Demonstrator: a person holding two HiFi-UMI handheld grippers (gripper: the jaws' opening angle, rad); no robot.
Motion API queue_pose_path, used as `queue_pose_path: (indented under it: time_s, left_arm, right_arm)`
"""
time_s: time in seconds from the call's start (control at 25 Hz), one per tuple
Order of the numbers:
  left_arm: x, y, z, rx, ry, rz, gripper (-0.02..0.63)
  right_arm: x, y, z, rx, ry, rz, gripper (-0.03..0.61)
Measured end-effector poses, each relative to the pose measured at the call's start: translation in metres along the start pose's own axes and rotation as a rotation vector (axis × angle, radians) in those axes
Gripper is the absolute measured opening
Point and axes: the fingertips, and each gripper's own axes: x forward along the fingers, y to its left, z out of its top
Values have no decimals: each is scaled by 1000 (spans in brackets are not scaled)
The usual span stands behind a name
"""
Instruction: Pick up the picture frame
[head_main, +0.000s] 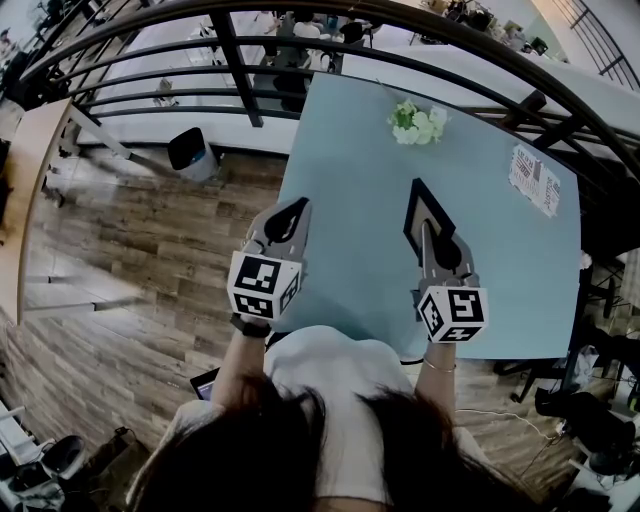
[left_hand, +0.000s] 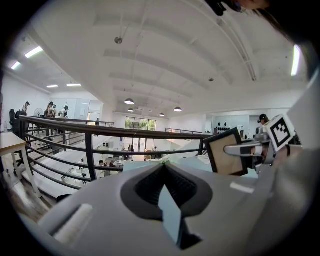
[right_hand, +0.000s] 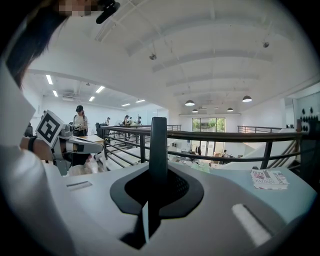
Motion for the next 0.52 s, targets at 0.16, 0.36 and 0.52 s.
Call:
queue_pose_path:
  time_s: [0.16,0.36,0.52]
  left_arm:
    - [0,0,-1,0,1,2,57]
    - [0,-3,-2,2,4,5,57]
    - [3,-3,-4,3,9,9,57]
  right_arm:
    - [-1,-1,-1,3,1,-3,12]
    - [-2,-3,-4,10,4,-2,12]
    - [-1,-7,-7,16,5,-4,12]
